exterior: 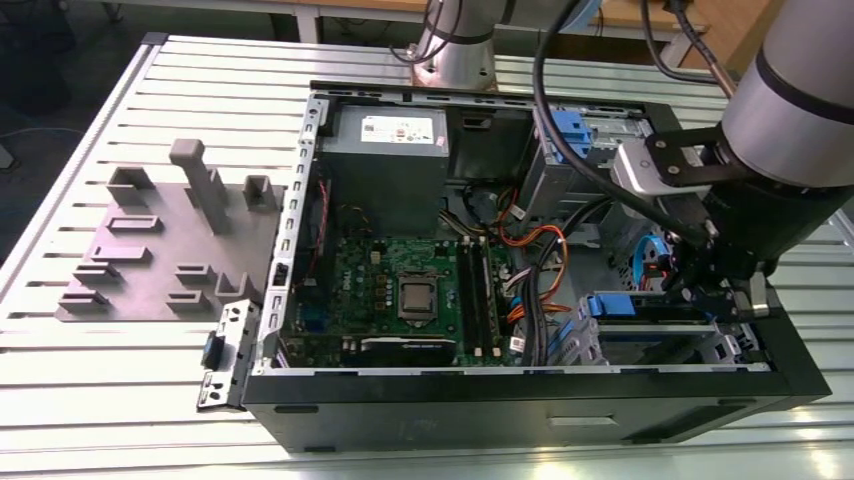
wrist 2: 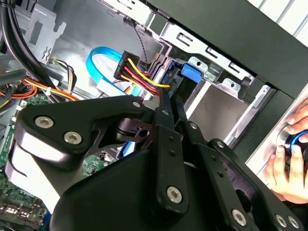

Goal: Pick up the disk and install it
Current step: 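Insert the first disk wire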

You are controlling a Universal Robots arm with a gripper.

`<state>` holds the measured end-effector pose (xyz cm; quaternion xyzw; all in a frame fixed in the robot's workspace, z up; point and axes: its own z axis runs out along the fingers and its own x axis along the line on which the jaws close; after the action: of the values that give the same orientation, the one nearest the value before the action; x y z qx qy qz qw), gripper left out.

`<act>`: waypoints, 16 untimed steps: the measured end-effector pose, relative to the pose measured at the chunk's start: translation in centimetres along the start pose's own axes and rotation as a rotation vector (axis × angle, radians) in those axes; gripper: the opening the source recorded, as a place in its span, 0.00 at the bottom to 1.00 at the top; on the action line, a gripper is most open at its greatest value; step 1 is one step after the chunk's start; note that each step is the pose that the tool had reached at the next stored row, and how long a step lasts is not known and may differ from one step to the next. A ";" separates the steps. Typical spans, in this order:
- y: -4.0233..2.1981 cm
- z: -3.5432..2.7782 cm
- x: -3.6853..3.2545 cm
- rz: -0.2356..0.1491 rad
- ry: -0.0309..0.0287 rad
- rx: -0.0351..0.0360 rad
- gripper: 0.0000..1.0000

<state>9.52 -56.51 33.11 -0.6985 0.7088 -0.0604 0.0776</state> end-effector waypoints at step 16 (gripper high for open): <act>0.03 0.14 -0.05 0.003 0.0012 0.0000 0.16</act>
<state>9.52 -56.46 32.97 -0.6973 0.7100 -0.0607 0.0773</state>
